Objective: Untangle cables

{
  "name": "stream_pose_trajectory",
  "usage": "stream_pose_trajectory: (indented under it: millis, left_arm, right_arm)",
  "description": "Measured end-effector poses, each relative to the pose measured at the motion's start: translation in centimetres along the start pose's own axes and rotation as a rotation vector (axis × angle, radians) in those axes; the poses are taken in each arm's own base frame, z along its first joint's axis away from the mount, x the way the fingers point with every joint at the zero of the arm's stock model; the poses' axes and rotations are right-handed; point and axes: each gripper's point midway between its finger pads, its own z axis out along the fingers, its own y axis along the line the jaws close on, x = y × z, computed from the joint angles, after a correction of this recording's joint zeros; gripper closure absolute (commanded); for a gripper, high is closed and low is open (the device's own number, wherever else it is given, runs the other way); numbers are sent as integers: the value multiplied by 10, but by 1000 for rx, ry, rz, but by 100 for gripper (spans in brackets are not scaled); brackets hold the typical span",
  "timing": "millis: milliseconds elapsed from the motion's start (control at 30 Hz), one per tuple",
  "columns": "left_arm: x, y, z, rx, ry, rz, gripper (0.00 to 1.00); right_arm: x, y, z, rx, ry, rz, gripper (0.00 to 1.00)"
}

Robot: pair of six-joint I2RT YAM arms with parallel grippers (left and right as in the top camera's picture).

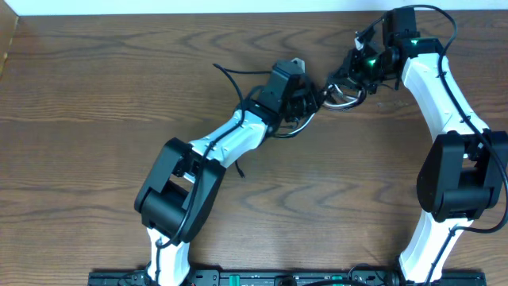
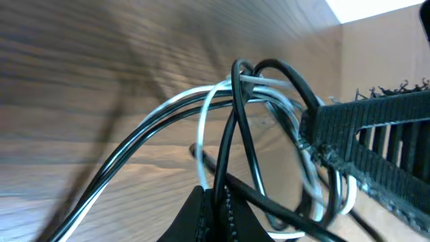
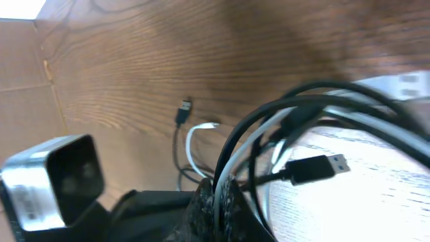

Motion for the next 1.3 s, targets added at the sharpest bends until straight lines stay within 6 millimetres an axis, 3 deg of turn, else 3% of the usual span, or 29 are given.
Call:
stream_pose_trajectory:
  millis: [100,267,467,567,767,900,1033,1167,1200,1300]
  left_arm:
    - [-8,2,-13,-21,-13,41,93]
    - [-21,18,-55,-164,-33,133,93]
    - [-22,59,-89,-322,27,180,93]
    - [-23,71,-95,-356,47,202,93]
    - [-30,75,-102,-363,42,250,93]
    - [-48,77,-125,-377,-8,243,92]
    - [-63,81,-155,-401,-53,215,92]
    - [-58,86,-168,-429,-34,192,92]
    - [-53,88,-168,-437,-14,189,75]
    - [-40,89,-166,-450,34,208,37]
  right_arm:
    - [0,-3,0,18,-4,3,99]
    - [-1,-8,0,45,-10,9,99]
    - [-3,-17,-3,76,-20,23,99]
    - [-3,-39,-7,184,-36,48,99]
    - [3,-92,-26,495,-62,87,99]
    - [2,-121,-45,667,-93,94,99]
    - [0,-124,-48,683,-93,68,99]
    - [1,-107,-35,600,-59,-11,98]
    - [2,-103,-32,583,-52,-28,97]
    - [9,-88,-21,539,-20,-73,92]
